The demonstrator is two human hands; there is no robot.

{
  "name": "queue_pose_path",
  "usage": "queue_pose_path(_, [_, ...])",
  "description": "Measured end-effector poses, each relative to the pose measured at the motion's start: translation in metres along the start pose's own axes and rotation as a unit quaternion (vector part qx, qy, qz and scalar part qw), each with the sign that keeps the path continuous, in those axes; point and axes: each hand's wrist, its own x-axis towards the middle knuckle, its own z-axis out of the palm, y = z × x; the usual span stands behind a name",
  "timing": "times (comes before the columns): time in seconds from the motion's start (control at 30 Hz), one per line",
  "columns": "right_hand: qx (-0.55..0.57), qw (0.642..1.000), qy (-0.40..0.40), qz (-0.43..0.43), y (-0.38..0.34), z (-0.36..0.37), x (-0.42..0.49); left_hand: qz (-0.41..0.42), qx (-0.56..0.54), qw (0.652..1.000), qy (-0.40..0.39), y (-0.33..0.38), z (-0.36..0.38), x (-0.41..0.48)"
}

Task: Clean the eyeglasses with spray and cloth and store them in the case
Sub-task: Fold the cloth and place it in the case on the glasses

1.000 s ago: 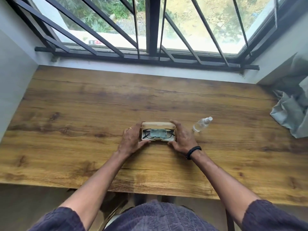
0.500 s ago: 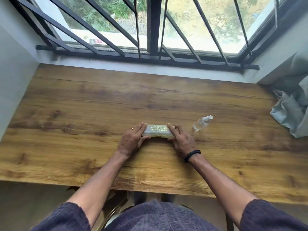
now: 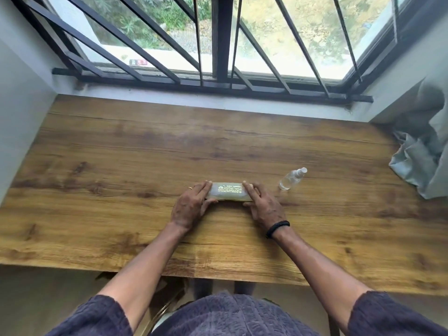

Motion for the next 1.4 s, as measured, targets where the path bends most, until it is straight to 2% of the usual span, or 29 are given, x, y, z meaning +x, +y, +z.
queue_pose_path(0.1, [0.075, 0.994, 0.024, 0.080, -0.005, -0.008, -0.018, -0.013, -0.023, 1.000, 0.012, 0.004, -0.001, -0.003])
queue_pose_path(0.17, [0.138, 0.974, 0.089, 0.156, -0.007, -0.016, -0.032, -0.023, -0.037, 0.999, 0.018, 0.007, -0.001, -0.004])
queue_pose_path(0.27, [0.184, 0.919, 0.209, 0.278, 0.001, -0.028, -0.043, -0.031, -0.053, 0.998, 0.026, 0.009, 0.000, -0.005])
queue_pose_path(0.37, [0.227, 0.870, 0.252, 0.358, 0.020, -0.041, -0.036, -0.027, -0.053, 0.998, 0.034, 0.009, 0.001, -0.006])
queue_pose_path(0.5, [0.293, 0.870, 0.186, 0.349, 0.037, -0.060, -0.013, -0.034, -0.052, 0.997, 0.037, 0.011, -0.001, -0.006])
queue_pose_path(0.63, [0.296, 0.885, 0.118, 0.340, 0.034, -0.070, 0.006, -0.037, -0.048, 0.998, 0.032, 0.015, -0.003, -0.006])
queue_pose_path(0.87, [0.274, 0.882, 0.110, 0.368, 0.012, -0.058, -0.005, -0.050, -0.059, 0.997, 0.025, 0.018, -0.006, -0.007])
queue_pose_path(1.23, [0.265, 0.906, 0.085, 0.318, -0.019, -0.040, -0.010, -0.067, -0.067, 0.995, 0.016, 0.022, -0.005, -0.009])
queue_pose_path(1.4, [0.250, 0.910, 0.079, 0.321, -0.025, -0.029, -0.012, -0.080, -0.084, 0.993, 0.006, 0.025, -0.010, -0.009])
